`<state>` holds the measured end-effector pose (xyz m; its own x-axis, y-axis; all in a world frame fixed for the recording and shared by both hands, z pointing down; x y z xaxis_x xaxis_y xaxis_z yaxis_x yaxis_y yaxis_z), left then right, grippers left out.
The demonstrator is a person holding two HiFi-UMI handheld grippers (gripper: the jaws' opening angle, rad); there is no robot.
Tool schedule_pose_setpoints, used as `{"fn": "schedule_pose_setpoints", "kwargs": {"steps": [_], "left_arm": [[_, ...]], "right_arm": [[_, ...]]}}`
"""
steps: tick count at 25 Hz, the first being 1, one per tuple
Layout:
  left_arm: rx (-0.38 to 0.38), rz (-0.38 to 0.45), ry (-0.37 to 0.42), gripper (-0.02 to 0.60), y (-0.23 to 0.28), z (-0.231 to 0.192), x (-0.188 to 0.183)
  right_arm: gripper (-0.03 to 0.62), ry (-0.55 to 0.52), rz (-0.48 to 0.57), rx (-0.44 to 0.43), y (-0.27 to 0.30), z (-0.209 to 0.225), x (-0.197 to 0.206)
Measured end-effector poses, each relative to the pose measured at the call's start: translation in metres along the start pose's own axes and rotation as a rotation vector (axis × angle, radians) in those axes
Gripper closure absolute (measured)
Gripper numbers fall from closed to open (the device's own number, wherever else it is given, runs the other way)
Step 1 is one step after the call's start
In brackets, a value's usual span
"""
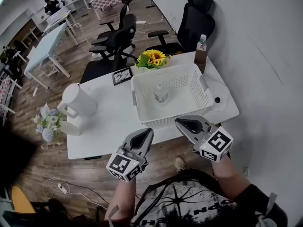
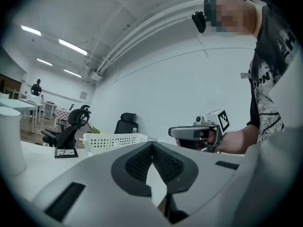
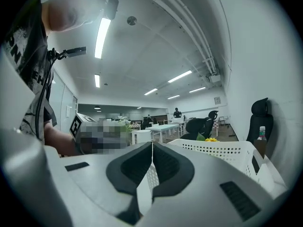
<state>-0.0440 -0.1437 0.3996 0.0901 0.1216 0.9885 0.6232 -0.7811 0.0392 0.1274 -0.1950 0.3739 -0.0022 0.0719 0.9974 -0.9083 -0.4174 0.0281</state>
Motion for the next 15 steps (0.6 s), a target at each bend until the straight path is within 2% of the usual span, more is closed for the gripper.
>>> {"fn": "schedule_pose_setpoints", "kwargs": {"steps": [9, 15], "left_arm": [[-0.102, -0.005, 0.005, 0.571, 0.042, -0.021, -0.008], [-0.167, -0.012, 0.027, 0.571, 0.054, -0.026, -0.012]], "right_arm": [[0.571, 0.006, 0.018, -0.106, 0.021, 0.063, -0.011], [0.571, -0.022, 0.021, -0.178, 0.028, 0.084, -0.020]]}}
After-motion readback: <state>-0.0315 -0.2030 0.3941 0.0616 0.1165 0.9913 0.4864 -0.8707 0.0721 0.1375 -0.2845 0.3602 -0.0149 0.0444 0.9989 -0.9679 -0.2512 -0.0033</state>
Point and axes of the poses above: the fingertips, and each gripper's own axes: y forward along the fingers, z to its right, x out of its underside, the point moved 6 cm from there along -y, backward along the fingers, and after that the axes turned 4 degrees about z, right-handed, at the moved point
